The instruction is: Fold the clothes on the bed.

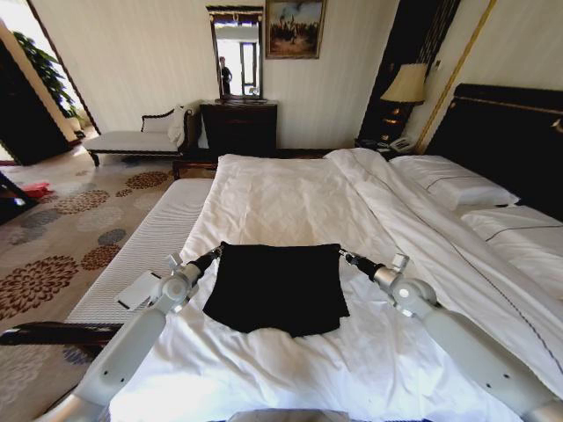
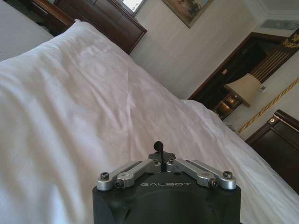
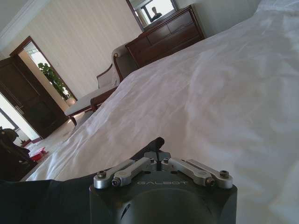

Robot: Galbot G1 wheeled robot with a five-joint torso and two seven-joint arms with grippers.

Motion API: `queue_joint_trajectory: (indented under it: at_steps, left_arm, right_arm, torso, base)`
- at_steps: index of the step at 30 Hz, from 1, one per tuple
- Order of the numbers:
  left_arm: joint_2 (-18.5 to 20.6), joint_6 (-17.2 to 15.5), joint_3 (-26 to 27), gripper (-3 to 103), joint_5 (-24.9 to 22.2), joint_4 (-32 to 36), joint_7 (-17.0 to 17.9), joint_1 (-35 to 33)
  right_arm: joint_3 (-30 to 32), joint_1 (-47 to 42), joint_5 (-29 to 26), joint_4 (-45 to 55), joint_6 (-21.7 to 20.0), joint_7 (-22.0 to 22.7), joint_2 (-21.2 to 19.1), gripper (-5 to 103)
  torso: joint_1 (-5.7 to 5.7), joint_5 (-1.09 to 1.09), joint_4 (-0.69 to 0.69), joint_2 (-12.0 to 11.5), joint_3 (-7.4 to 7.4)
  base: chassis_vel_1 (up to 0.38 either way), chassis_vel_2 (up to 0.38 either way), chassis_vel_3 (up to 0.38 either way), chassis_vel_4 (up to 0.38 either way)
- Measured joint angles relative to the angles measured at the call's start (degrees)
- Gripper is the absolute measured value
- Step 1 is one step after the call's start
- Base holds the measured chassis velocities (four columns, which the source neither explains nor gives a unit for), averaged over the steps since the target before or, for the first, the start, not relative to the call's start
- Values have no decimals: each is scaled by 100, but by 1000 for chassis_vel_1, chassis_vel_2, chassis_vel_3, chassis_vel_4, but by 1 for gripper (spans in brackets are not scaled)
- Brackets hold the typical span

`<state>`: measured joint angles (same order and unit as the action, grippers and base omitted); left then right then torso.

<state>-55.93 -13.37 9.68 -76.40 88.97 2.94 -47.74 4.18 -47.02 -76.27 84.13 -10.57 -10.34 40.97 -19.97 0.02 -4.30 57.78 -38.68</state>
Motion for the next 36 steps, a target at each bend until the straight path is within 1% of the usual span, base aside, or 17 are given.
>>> queue_joint_trajectory:
  at_steps: [4, 6, 7, 9, 13, 16, 22, 25, 26, 29, 30, 31, 32, 34, 36]
  left_arm:
    - [-136, 23, -158, 0, 15, -490, -17, 466]
    - [-150, 27, -172, 0, 17, -548, -23, 517]
    - [-189, 33, -226, 0, 20, -736, -40, 680]
    - [-224, 39, -273, 0, 27, -905, -57, 801]
    - [-295, 66, -311, 0, 81, -1050, -66, 868]
    - [-326, 98, -304, 0, 123, -1028, -67, 824]
    - [-293, 197, -119, 0, 241, -619, -80, 396]
    - [-180, 219, 62, 0, 226, -333, -111, 44]
    - [-180, 219, 62, 0, 226, -333, -111, 44]
    - [-93, 261, 254, 0, 195, -99, -136, -242]
    - [-67, 280, 312, 0, 193, -30, -145, -336]
    - [-37, 321, 385, 0, 210, 57, -167, -465]
    - [-37, 321, 385, 0, 210, 57, -167, -465]
    - [2, 373, 516, 0, 268, 206, -269, -711]
    - [34, 425, 649, 0, 390, 351, -396, -971]
  right_arm:
    - [-410, 692, -18, -480, 17, -66, 126, 0]
    - [-445, 758, -29, -522, 18, -68, 140, 0]
    - [-563, 937, -55, -640, 18, -80, 181, 0]
    - [-669, 1078, -66, -768, 18, -101, 215, 0]
    - [-766, 1151, -30, -952, 43, -163, 261, 0]
    - [-770, 1145, 2, -1016, 74, -203, 277, 0]
    - [-536, 818, 147, -925, 231, -349, 242, 0]
    - [-276, 419, 368, -708, 480, -486, 194, 0]
    - [-276, 419, 368, -708, 480, -486, 194, 0]
    - [-69, 50, 657, -537, 753, -622, 153, 0]
    - [-11, -43, 773, -490, 837, -663, 140, 0]
    - [39, -141, 1018, -461, 998, -740, 127, 0]
    - [39, -141, 1018, -461, 998, -740, 127, 0]
    - [93, -286, 1534, -438, 1303, -926, 96, 0]
    - [152, -423, 1857, -375, 1514, -1041, 79, 0]
  torso:
    - [0, -3, 0, 0, 0]
    - [0, -3, -1, 0, 0]
    - [0, -2, -1, 0, 0]
    - [-1, -2, 0, 0, 0]
    - [0, -2, -1, 0, 0]
    - [0, -2, -2, 0, 1]
    - [0, -2, -2, 0, 1]
    - [2, -3, 1, 2, 1]
    - [2, -3, 1, 2, 1]
    - [2, -1, -3, 2, 1]
    - [1, -3, -2, 2, 2]
    - [2, -2, -3, 2, 2]
    - [2, -2, -3, 2, 2]
    - [1, -1, -1, 1, 2]
    - [1, -3, -2, 2, 2]
  base:
    - [0, 0, 0, 0]
    - [0, 0, 0, 0]
    - [0, 0, 0, 0]
    - [0, 0, 0, 0]
    - [0, 0, 0, 0]
    - [0, 0, 0, 0]
    - [0, 0, 0, 0]
    - [0, 0, 0, 0]
    - [0, 0, 0, 0]
    - [0, 0, 0, 0]
    - [0, 0, 0, 0]
    - [0, 0, 0, 0]
    - [0, 0, 0, 0]
    - [0, 0, 0, 0]
    - [0, 0, 0, 0]
